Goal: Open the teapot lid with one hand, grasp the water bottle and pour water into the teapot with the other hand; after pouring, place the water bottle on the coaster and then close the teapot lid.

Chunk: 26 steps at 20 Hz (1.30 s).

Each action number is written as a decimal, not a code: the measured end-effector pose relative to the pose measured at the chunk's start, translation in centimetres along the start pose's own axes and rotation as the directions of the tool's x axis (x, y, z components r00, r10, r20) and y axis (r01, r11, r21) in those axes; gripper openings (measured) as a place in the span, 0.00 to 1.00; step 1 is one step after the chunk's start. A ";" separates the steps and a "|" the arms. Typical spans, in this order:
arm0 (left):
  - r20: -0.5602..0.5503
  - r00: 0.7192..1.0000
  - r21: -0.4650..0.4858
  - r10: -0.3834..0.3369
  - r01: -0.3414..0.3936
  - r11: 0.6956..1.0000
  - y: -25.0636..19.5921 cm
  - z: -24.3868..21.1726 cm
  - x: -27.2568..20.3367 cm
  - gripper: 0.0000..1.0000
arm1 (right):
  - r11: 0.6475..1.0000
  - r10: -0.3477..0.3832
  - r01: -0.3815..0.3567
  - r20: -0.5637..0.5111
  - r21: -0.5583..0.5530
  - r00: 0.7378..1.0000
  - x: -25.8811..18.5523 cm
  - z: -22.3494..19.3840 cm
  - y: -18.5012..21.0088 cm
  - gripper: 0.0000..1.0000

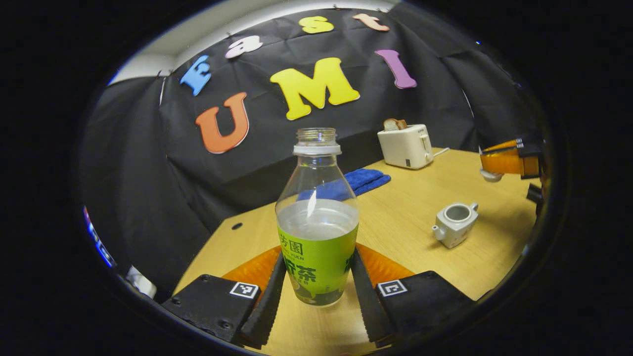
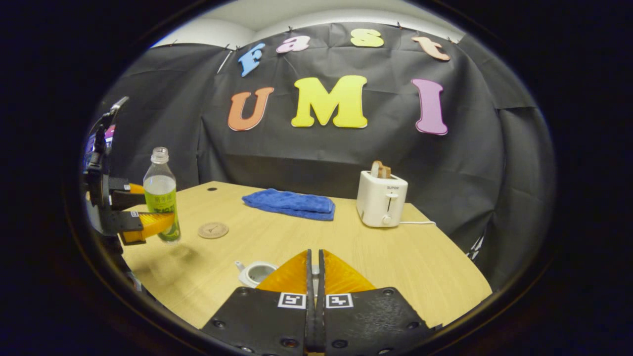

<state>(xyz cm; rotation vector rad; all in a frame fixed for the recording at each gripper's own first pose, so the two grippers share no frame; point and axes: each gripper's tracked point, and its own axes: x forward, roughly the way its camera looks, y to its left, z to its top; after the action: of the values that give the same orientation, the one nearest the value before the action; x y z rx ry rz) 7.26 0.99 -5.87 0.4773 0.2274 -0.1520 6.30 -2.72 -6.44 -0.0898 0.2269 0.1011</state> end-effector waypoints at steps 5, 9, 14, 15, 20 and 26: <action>-0.061 0.998 0.202 -0.008 0.021 0.979 -0.9 0.1 -0.2 0.72 | 1.000 -0.011 0.011 0.007 -0.013 1.000 -0.7 -0.3 -1.3 0.00; -0.120 0.993 0.392 -0.003 0.051 0.919 -2.3 -0.6 0.3 0.72 | 1.000 -0.012 0.012 -0.002 -0.026 1.000 -1.1 -1.0 -2.5 0.00; -0.187 0.982 0.587 0.027 0.090 0.804 -3.9 -1.5 1.1 0.72 | 1.000 -0.013 0.013 -0.013 -0.014 1.000 -1.0 -2.1 -3.9 0.00; -0.192 0.981 0.614 0.035 0.092 0.784 -4.1 -1.4 1.3 0.72 | 1.000 -0.011 0.011 -0.015 -0.010 1.000 -1.1 -2.2 -4.1 0.00; -0.230 0.970 0.726 0.071 0.123 0.677 -5.3 -1.4 2.2 0.72 | 1.000 -0.002 0.002 -0.013 -0.010 1.000 -0.9 -2.9 -5.2 0.00; -0.257 0.963 0.801 0.083 0.163 0.577 -6.7 -0.6 2.9 0.71 | 1.000 0.001 -0.001 -0.015 -0.006 1.000 -0.6 -3.7 -6.6 0.00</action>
<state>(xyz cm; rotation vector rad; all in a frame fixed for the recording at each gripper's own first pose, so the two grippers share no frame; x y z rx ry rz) 8.61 -4.92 -10.04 1.4516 0.4390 -0.2381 5.62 -9.67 -9.36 -0.0969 0.2420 0.1022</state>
